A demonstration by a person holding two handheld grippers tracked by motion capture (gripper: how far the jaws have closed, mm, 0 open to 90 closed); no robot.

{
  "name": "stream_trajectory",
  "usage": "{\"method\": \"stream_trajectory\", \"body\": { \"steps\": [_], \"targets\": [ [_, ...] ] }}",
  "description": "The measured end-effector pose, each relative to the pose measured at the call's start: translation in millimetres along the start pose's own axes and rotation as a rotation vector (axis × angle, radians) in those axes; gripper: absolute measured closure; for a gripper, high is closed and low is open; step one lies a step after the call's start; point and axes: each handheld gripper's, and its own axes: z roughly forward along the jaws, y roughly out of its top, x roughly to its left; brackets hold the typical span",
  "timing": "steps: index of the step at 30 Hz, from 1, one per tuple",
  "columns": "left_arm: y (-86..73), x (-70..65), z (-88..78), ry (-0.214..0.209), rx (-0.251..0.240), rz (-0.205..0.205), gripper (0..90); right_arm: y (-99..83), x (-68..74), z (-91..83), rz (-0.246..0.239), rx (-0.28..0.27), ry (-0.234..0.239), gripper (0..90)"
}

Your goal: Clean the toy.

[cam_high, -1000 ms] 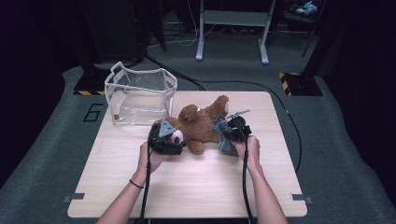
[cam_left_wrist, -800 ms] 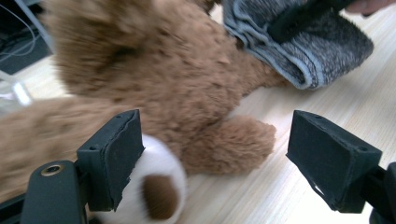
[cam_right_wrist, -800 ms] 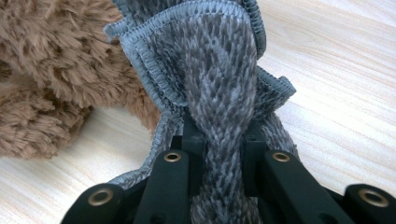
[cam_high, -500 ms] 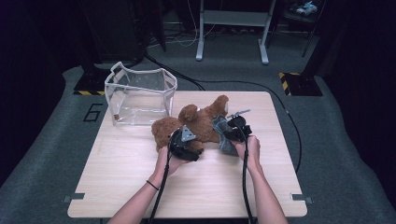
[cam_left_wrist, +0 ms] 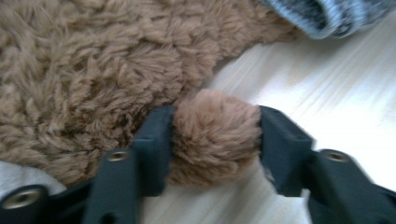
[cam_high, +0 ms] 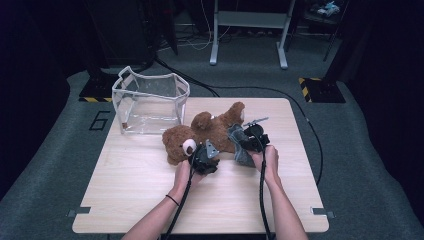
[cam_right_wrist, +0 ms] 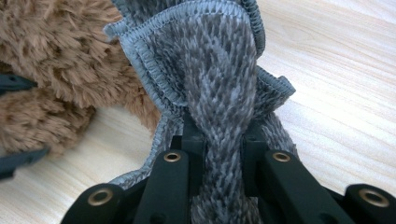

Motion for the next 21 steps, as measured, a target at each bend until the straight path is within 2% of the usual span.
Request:
{"method": "stream_trajectory", "body": {
  "steps": [3, 5, 6, 12, 13, 14, 16, 21],
  "targets": [
    [-0.4, 1.7, 0.0, -0.006, -0.01, 0.016, 69.9, -0.9, -2.3, -0.9, -0.009, 0.004, -0.006, 77.9],
    [-1.0, 5.9, -3.3, -0.036, -0.046, 0.038, 74.8, -1.0, -1.9, -1.9, 0.014, 0.004, -0.002, 77.9],
    [-0.9, 7.9, -4.5, -0.053, -0.055, 0.044, 76.4, -1.5, -3.4, -2.7, 0.005, 0.006, -0.013, 77.9],
    [1.6, 10.1, -19.0, -0.129, -0.135, 0.103, 79.0, -4.1, -5.5, -15.4, 0.028, -0.009, -0.03, 77.7],
    [2.3, 10.4, -21.7, -0.146, -0.148, 0.111, 79.2, -4.0, -6.4, -17.8, 0.015, -0.022, -0.03, 77.6],
    [3.4, 9.7, -24.6, -0.143, -0.152, 0.114, 79.3, -3.8, -6.9, -20.8, 0.005, -0.031, -0.035, 77.5],
    [5.2, 9.9, -30.3, -0.169, -0.173, 0.133, 79.6, -3.1, -5.0, -28.6, 0.008, -0.043, -0.041, 77.4],
    [7.8, 10.0, -43.0, -0.224, -0.215, 0.143, 79.8, -0.9, -0.4, -43.7, -0.013, -0.079, -0.053, 77.3]
  ]
}}
